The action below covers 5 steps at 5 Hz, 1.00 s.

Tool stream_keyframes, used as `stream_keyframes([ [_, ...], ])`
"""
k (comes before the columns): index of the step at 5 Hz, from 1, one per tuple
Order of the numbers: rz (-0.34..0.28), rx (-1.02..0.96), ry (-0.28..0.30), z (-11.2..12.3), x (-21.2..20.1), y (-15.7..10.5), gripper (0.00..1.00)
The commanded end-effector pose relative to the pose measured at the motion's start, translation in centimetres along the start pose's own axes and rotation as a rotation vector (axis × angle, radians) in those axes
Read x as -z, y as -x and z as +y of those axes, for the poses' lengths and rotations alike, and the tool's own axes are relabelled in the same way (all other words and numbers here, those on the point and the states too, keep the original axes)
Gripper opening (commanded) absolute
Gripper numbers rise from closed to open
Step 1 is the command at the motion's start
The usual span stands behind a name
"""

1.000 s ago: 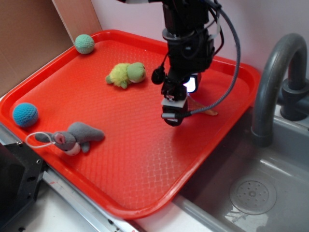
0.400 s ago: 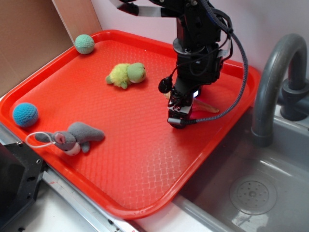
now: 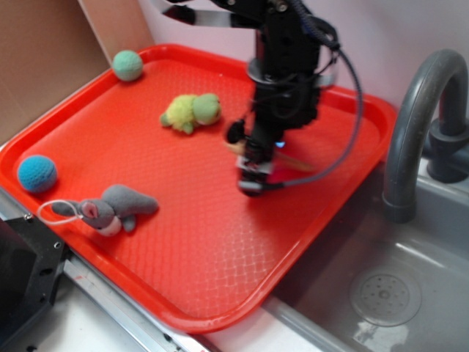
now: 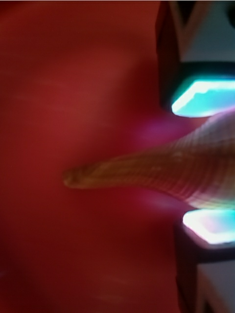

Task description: Grab the shell.

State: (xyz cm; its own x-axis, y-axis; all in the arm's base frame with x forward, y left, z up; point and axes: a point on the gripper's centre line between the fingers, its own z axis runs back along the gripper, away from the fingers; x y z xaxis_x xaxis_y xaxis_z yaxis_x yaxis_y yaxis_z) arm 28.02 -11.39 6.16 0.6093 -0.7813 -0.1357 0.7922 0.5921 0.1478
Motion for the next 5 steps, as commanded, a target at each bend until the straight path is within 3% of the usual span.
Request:
stream_keyframes([
  [1, -0.094, -0.514, 0.021, 3.0, -10.8, 7.1, 0.00],
  [3, -0.218, -0.959, 0.141, 0.6, -15.3, 14.3, 0.00],
  [4, -0.257, -0.933, 0.174, 0.5, -15.2, 15.5, 0.00],
  [5, -0.257, -0.933, 0.174, 0.5, -15.2, 15.5, 1.00],
])
